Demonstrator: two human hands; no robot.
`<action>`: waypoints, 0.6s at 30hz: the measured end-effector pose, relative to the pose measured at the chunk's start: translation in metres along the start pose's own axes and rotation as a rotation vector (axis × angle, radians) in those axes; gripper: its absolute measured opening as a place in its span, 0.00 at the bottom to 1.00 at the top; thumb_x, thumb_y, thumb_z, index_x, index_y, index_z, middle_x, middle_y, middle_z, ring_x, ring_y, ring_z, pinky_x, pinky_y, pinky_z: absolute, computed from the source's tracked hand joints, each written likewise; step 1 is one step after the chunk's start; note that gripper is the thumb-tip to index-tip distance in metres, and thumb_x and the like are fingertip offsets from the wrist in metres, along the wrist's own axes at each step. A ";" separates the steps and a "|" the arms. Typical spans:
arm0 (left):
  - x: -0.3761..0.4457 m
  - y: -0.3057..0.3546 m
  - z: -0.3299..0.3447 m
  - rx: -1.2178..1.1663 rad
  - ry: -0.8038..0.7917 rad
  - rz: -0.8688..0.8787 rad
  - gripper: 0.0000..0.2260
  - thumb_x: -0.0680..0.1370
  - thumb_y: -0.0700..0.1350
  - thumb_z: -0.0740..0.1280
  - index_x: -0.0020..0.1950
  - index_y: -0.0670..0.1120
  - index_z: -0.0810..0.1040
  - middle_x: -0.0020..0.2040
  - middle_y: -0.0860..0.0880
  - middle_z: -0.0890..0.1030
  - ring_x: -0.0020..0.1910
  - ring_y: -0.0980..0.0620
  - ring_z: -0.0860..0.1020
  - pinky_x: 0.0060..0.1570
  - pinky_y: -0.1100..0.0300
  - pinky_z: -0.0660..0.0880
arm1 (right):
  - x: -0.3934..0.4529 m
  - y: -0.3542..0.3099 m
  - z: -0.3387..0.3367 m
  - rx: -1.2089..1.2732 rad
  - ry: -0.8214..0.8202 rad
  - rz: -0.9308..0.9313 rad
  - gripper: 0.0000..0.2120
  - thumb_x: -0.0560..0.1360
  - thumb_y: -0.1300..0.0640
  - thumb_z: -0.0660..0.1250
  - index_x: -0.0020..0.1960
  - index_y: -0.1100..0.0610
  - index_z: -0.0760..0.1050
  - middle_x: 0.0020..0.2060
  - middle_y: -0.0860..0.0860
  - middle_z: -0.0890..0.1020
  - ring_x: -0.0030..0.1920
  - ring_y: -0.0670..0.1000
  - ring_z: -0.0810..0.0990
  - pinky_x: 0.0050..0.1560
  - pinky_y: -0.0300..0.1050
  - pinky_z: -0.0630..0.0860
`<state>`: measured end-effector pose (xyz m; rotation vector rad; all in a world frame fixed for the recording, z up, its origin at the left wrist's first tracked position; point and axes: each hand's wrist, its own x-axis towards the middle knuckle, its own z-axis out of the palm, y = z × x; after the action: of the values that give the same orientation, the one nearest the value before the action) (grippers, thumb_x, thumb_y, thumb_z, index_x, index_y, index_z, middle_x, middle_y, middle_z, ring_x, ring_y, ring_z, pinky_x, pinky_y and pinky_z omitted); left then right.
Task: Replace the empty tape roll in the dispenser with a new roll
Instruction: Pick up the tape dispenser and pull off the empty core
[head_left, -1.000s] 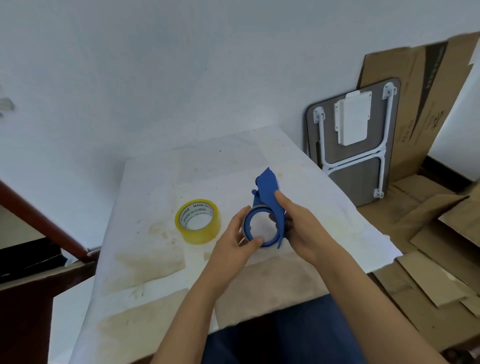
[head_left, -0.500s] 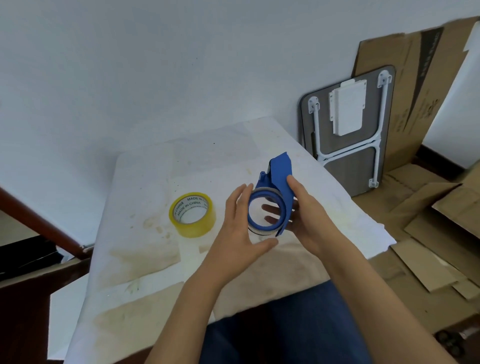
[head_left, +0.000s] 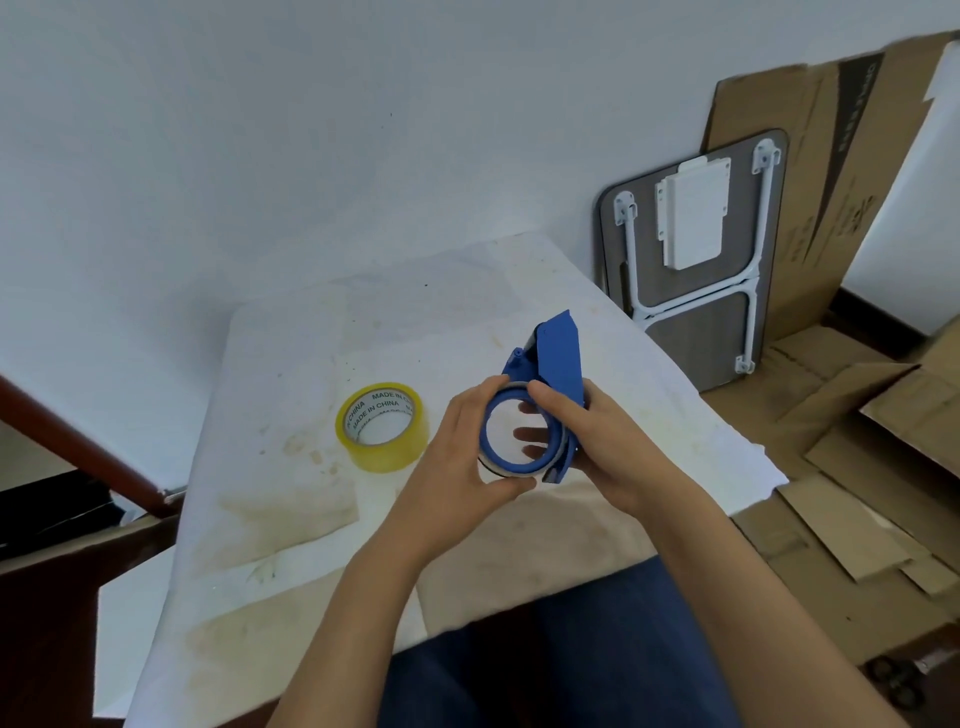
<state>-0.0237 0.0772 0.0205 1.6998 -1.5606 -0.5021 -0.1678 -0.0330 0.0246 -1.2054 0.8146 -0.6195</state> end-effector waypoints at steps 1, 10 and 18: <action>-0.001 -0.003 -0.003 0.003 -0.009 -0.007 0.41 0.71 0.46 0.78 0.77 0.59 0.57 0.72 0.61 0.65 0.69 0.64 0.68 0.68 0.66 0.70 | -0.001 -0.001 0.000 -0.040 -0.004 -0.001 0.30 0.70 0.44 0.71 0.67 0.53 0.69 0.54 0.53 0.84 0.47 0.53 0.87 0.50 0.49 0.83; -0.010 -0.021 -0.034 -0.029 -0.148 -0.080 0.41 0.71 0.45 0.79 0.76 0.61 0.60 0.70 0.64 0.69 0.68 0.65 0.72 0.65 0.66 0.74 | -0.004 -0.010 -0.011 -0.141 -0.186 0.110 0.29 0.69 0.49 0.74 0.66 0.53 0.68 0.54 0.54 0.82 0.45 0.51 0.85 0.50 0.50 0.83; -0.004 -0.022 -0.037 -0.061 -0.190 -0.097 0.41 0.71 0.46 0.79 0.76 0.62 0.59 0.70 0.66 0.68 0.68 0.65 0.71 0.65 0.66 0.74 | -0.002 -0.008 -0.011 -0.038 -0.176 0.117 0.31 0.65 0.45 0.73 0.64 0.54 0.71 0.50 0.52 0.85 0.47 0.56 0.85 0.53 0.54 0.82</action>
<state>0.0169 0.0901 0.0266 1.7283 -1.5832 -0.7721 -0.1778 -0.0390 0.0311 -1.2188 0.7449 -0.3976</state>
